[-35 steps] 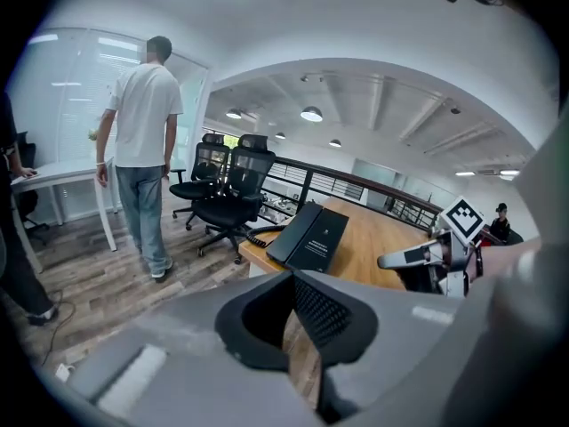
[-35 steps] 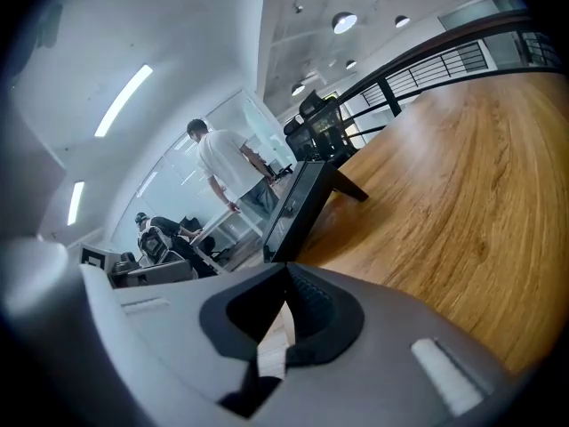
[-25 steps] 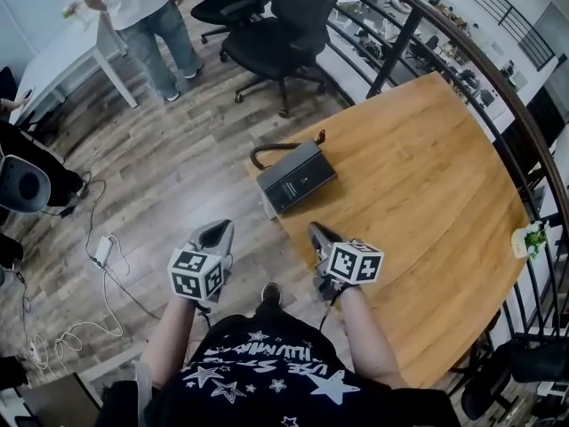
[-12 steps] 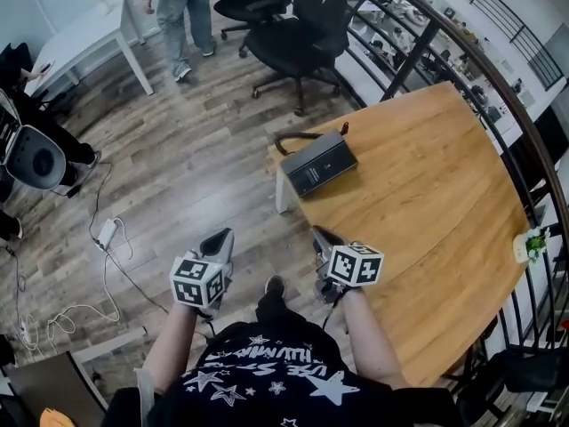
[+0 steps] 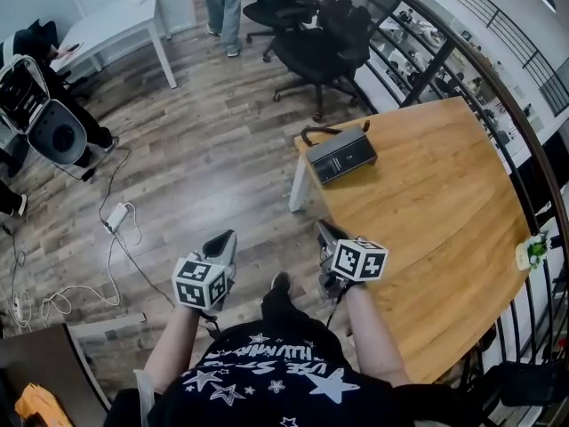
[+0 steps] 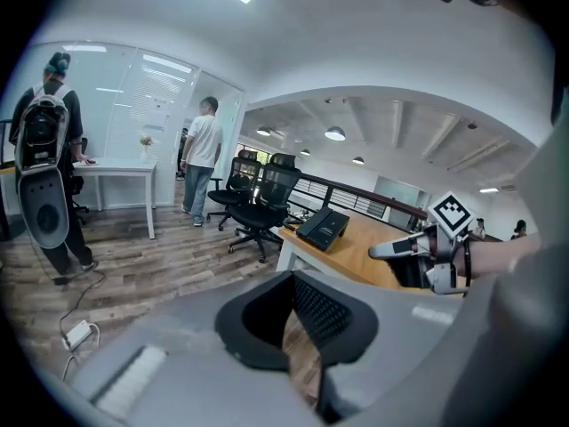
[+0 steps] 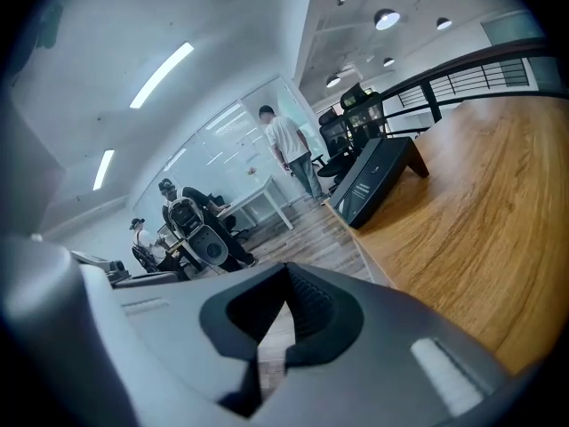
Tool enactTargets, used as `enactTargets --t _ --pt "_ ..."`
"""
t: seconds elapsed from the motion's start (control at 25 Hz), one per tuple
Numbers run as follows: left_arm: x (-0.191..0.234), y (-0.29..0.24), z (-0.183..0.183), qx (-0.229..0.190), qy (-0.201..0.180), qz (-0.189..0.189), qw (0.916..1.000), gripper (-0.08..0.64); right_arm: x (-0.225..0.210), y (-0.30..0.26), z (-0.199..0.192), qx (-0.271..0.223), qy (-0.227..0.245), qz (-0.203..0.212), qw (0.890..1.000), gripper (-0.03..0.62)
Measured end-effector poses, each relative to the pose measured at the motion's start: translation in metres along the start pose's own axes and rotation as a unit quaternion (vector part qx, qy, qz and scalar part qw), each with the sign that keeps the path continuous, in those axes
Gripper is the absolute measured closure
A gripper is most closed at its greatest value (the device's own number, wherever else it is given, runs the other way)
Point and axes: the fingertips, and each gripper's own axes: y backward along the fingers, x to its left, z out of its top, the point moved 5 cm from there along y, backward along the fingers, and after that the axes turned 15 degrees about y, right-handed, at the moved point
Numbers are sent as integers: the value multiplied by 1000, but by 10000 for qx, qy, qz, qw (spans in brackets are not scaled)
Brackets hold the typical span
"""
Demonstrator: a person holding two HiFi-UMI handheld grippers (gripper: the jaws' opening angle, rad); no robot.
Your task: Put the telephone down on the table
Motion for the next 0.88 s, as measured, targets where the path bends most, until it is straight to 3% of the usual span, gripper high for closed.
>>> enactTargets --t 0.6,0.88 --pt "-32 110 -70 -164 50 28 9998 558 74 88 -58 -57 213 95 9997 594" --pt "-53 144 -83 -223 56 50 9997 558 90 125 -64 -54 287 83 9995 594"
